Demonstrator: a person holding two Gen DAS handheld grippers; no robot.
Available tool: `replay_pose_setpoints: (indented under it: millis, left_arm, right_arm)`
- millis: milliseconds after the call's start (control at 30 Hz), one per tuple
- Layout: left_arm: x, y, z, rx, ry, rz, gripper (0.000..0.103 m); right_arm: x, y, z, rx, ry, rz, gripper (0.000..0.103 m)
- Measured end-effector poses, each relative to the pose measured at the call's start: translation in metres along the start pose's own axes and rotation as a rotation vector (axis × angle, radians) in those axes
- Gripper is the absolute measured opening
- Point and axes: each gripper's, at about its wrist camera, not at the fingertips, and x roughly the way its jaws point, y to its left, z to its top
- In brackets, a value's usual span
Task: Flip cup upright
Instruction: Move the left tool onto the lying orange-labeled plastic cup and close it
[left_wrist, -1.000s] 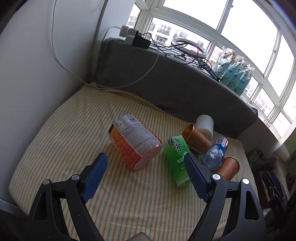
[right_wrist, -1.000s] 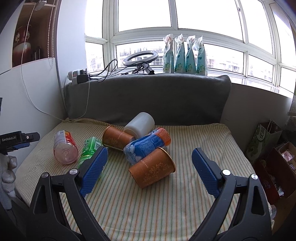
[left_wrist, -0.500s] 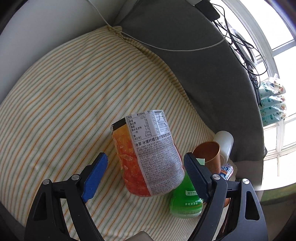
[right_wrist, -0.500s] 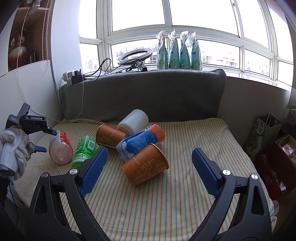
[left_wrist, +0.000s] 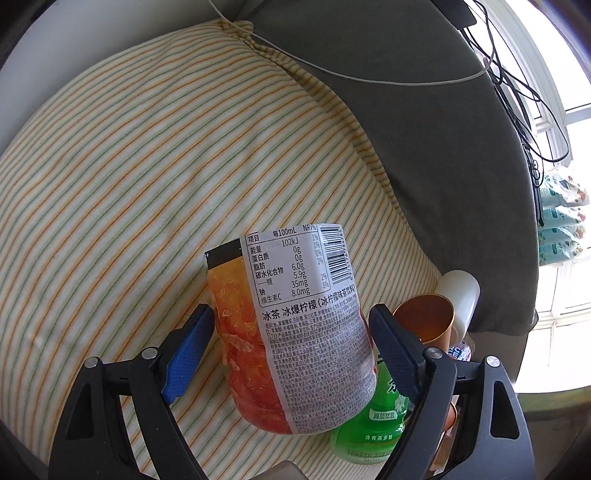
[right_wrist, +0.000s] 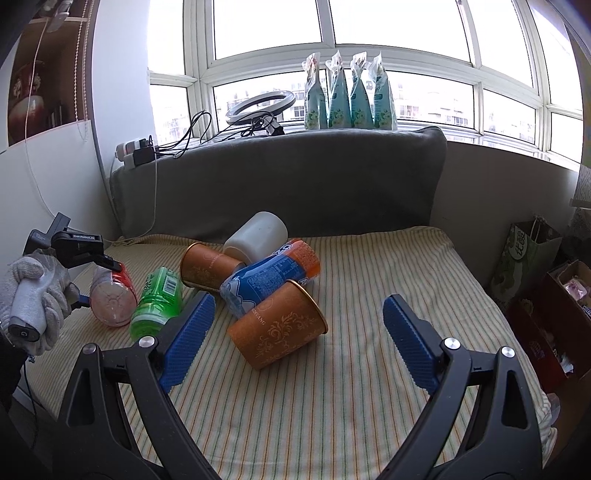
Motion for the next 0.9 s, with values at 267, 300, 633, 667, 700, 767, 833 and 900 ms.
replay_pose_setpoints:
  millis: [267, 300, 633, 667, 700, 767, 833, 900]
  left_arm:
    - [0.000, 0.003, -0.001, 0.003, -0.011, -0.024, 0.084]
    - [-0.001, 0.002, -0.001, 0.012, -0.015, -0.022, 0.084]
    - [-0.009, -0.001, -0.010, 0.050, -0.018, -0.030, 0.083]
    - [-0.011, 0.000, -0.011, 0.055, -0.018, -0.031, 0.083]
    - [-0.013, 0.000, -0.013, 0.056, -0.018, -0.034, 0.083]
    - [-0.015, 0.000, -0.016, 0.074, -0.018, -0.036, 0.083]
    - [-0.014, -0.001, -0.016, 0.088, -0.023, -0.030, 0.083]
    - [-0.013, 0.001, -0.016, 0.089, -0.021, -0.033, 0.082]
  right_arm:
    - [0.001, -0.002, -0.002, 0.011, 0.005, -0.008, 0.094]
    - [0.001, -0.002, -0.003, 0.008, 0.006, -0.007, 0.094]
    - [0.000, 0.002, -0.003, 0.001, 0.008, -0.012, 0.094]
    - [0.000, 0.002, -0.003, 0.002, 0.009, -0.012, 0.094]
    - [0.000, 0.003, -0.003, 0.002, 0.010, -0.011, 0.094]
    - [0.000, 0.004, -0.003, -0.003, 0.010, -0.009, 0.094]
    - [0.000, 0.006, -0.003, -0.006, 0.010, -0.006, 0.094]
    - [0.000, 0.008, -0.003, -0.005, 0.010, -0.003, 0.094]
